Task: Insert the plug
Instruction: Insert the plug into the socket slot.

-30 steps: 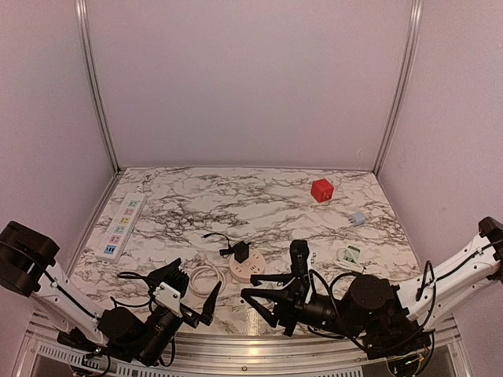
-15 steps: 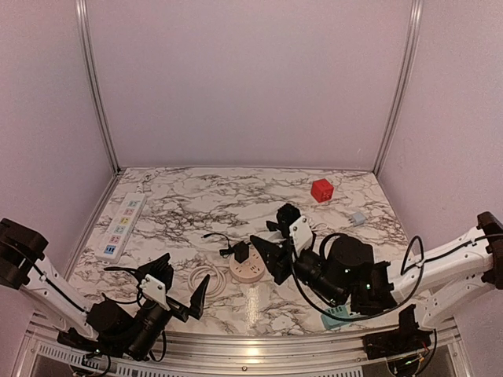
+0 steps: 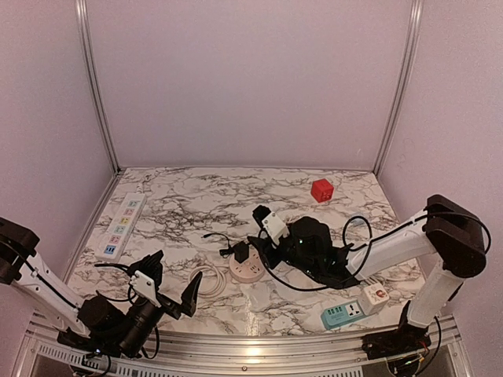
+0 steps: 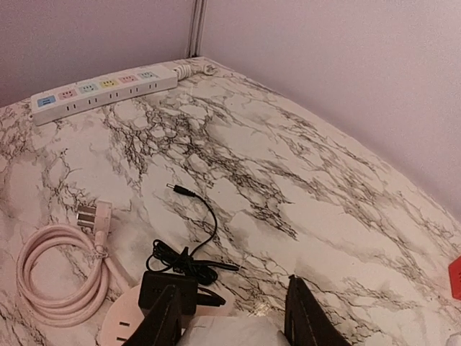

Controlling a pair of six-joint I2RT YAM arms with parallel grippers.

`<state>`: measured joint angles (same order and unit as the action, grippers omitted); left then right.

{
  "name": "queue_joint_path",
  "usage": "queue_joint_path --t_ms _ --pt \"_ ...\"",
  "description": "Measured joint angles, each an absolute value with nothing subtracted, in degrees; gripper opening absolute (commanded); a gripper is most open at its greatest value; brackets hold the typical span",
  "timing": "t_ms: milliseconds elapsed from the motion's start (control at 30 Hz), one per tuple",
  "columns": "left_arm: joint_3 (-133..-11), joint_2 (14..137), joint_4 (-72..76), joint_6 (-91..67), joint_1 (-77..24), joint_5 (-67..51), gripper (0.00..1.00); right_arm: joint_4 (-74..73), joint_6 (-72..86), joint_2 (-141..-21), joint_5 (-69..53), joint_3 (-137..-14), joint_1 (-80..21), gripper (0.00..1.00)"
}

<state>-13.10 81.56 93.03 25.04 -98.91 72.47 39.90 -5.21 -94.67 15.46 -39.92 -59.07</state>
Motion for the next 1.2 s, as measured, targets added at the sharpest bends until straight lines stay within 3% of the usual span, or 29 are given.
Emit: queue_joint_path --t_ms 267,733,1200 --pt "-12.88 81.45 93.06 24.88 -98.89 72.27 0.99 39.90 -4.03 -101.84 10.96 -41.30 -59.07 0.06" --pt "-12.88 81.73 93.12 24.91 -98.87 72.05 0.99 38.04 -0.93 -102.35 8.51 -42.00 -59.07 0.04" --pt "-11.42 80.60 93.12 24.84 -98.78 72.10 0.99 26.22 3.42 -104.20 7.99 -48.86 -59.07 0.00"
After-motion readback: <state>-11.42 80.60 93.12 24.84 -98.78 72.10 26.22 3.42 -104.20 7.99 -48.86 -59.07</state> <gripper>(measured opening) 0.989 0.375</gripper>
